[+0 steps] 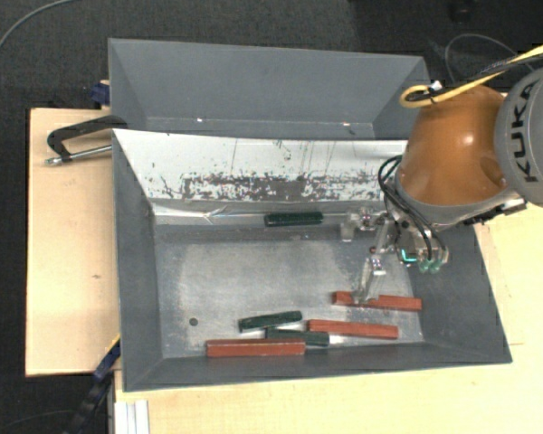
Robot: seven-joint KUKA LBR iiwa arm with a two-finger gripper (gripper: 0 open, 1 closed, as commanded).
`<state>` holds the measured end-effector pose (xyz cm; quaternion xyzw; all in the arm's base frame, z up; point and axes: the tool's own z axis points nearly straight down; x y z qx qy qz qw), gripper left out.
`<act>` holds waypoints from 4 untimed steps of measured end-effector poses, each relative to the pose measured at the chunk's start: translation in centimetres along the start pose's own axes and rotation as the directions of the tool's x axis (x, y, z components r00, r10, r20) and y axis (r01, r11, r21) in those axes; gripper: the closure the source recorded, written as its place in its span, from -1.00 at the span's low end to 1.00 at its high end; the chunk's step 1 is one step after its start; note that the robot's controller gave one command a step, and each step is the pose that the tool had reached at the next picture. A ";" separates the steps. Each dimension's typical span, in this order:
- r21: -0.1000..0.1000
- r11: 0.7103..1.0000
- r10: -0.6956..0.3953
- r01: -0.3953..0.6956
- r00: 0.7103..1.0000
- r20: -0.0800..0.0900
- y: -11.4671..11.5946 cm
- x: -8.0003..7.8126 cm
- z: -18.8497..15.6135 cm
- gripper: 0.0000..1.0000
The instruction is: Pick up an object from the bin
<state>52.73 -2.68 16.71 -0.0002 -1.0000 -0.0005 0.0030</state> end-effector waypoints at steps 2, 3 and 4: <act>0.000 0.983 -0.186 0.186 0.983 0.012 8.8 3.2 6.6 -1.00; 0.000 0.988 -0.152 0.152 0.988 0.008 9.0 3.4 6.7 -1.00; 0.003 0.960 -0.279 0.279 0.960 0.007 5.4 3.4 9.7 -1.00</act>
Offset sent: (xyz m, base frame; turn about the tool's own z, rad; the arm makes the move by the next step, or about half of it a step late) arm -0.0323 0.0517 -0.0971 -0.1456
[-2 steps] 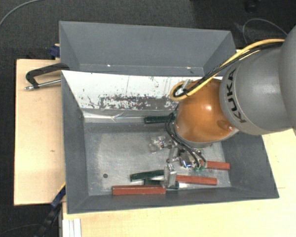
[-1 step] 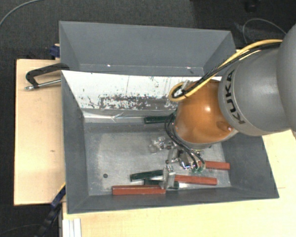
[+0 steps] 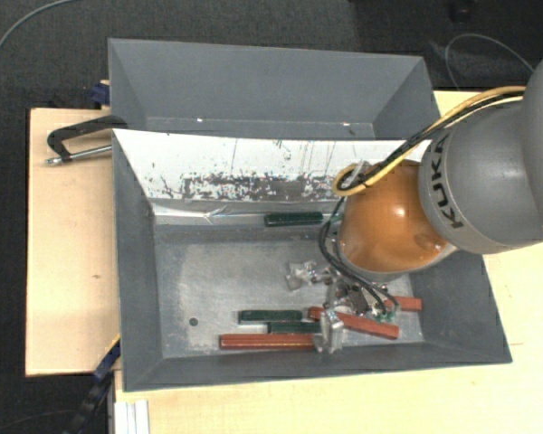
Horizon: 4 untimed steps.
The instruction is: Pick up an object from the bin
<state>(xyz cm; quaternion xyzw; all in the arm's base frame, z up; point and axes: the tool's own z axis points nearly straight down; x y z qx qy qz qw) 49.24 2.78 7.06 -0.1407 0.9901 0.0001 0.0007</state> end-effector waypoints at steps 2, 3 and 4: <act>-0.002 1.000 -0.019 0.019 1.000 -0.001 4.4 -1.9 -0.2 1.00; 0.000 1.000 -0.019 0.019 1.000 0.005 4.5 -2.0 -1.1 1.00; 0.001 1.000 -0.019 0.019 1.000 0.011 4.6 -2.3 -9.3 1.00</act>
Offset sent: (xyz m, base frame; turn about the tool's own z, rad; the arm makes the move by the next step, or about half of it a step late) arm 0.0047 0.0464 -0.0006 -0.0178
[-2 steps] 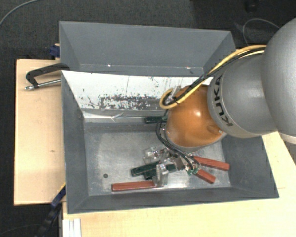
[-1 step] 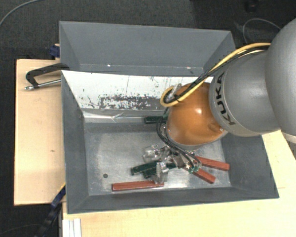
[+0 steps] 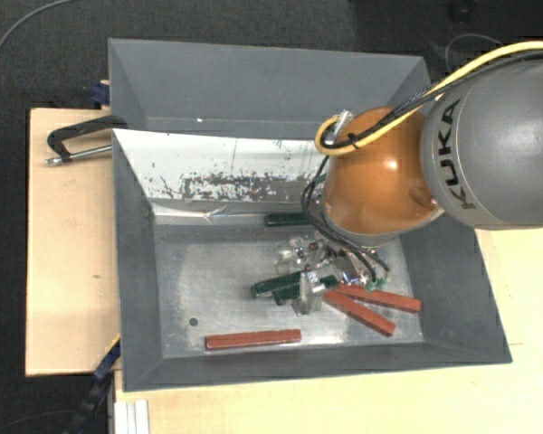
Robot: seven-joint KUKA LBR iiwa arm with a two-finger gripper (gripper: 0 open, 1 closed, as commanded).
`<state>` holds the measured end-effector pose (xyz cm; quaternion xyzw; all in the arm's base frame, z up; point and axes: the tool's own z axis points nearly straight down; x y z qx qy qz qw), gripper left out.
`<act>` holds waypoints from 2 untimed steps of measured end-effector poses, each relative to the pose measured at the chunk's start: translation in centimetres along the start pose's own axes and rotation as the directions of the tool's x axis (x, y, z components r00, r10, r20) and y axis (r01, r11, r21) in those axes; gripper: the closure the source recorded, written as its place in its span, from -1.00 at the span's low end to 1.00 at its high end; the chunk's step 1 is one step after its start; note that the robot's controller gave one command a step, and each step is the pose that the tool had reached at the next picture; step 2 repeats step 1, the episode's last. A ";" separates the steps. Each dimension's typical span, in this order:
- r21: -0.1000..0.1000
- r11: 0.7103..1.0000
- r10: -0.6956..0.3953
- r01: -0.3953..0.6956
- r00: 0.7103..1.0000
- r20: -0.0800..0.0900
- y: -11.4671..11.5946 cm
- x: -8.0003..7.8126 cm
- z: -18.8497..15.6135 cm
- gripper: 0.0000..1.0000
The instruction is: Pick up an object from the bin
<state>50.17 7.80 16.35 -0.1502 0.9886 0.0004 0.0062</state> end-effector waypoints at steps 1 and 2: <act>-0.001 1.000 0.000 0.000 1.000 -0.003 0.1 -0.2 -2.4 1.00; -0.001 1.000 0.000 0.000 1.000 -0.003 0.1 -0.2 -2.4 1.00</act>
Offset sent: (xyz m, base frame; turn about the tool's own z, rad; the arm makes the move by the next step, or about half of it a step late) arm -0.0001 0.0000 0.0219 0.0000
